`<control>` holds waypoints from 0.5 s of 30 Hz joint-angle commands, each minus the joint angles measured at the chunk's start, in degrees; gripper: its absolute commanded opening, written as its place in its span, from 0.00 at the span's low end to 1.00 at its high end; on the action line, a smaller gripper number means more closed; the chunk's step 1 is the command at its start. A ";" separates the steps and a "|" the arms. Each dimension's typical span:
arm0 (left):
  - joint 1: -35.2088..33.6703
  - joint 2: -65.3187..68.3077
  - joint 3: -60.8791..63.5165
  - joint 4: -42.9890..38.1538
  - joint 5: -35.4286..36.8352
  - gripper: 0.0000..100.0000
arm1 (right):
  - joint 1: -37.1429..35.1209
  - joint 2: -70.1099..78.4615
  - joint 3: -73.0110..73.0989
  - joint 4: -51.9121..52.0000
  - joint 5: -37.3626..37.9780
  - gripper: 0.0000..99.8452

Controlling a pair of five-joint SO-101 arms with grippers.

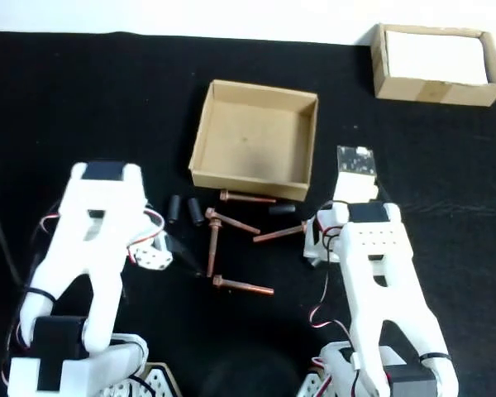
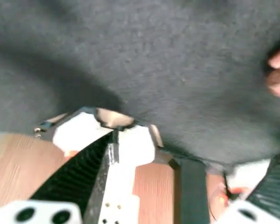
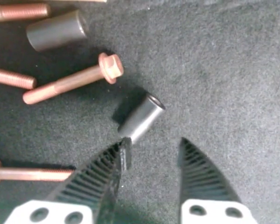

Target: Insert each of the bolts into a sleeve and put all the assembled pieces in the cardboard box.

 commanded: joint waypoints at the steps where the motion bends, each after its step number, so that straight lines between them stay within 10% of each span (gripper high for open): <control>1: -0.40 -0.31 -0.13 -0.97 -1.93 0.45 | -0.48 -0.13 -0.04 -0.48 -0.44 0.17; 9: -0.75 4.09 -0.75 -11.08 -10.29 0.00 | -0.57 0.48 0.48 -6.02 -0.70 0.16; 15: -2.07 6.64 -0.57 -15.47 -16.26 0.11 | -0.57 0.57 3.82 -12.00 -1.41 0.16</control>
